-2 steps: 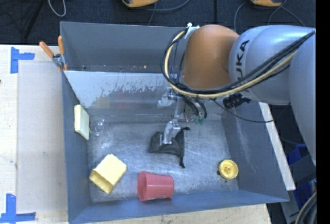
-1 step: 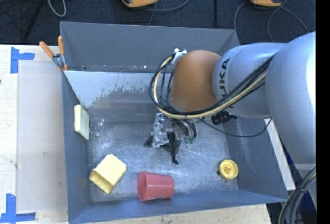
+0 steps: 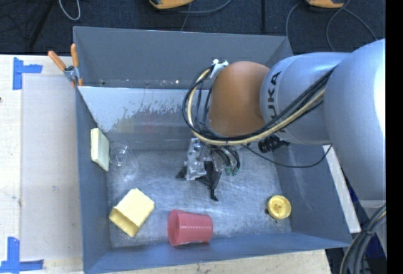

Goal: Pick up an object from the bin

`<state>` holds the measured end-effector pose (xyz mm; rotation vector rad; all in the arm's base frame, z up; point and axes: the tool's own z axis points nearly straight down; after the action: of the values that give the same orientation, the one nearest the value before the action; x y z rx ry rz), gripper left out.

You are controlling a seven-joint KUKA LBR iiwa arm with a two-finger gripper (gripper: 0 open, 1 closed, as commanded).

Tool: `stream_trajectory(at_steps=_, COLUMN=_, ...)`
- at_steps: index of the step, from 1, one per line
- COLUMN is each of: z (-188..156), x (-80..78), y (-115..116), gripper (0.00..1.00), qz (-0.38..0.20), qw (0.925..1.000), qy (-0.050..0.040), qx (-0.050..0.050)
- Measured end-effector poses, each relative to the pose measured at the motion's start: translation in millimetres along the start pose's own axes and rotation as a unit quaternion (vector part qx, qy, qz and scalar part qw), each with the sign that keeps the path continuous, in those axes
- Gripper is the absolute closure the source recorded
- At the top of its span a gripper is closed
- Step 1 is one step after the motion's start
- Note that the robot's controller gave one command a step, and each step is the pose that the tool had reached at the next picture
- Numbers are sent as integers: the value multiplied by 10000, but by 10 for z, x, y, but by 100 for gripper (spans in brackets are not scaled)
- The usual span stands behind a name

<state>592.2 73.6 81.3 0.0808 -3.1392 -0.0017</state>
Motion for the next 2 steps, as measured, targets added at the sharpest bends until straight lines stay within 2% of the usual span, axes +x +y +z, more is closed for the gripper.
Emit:
stream_trajectory(at_steps=1, z=-978, x=62, y=-171, gripper=100, qz=38, qw=10000, qy=-9, qx=4)
stream_trajectory(at_steps=2, z=-978, x=62, y=-172, gripper=100, qz=42, qw=10000, qy=-9, qx=3)
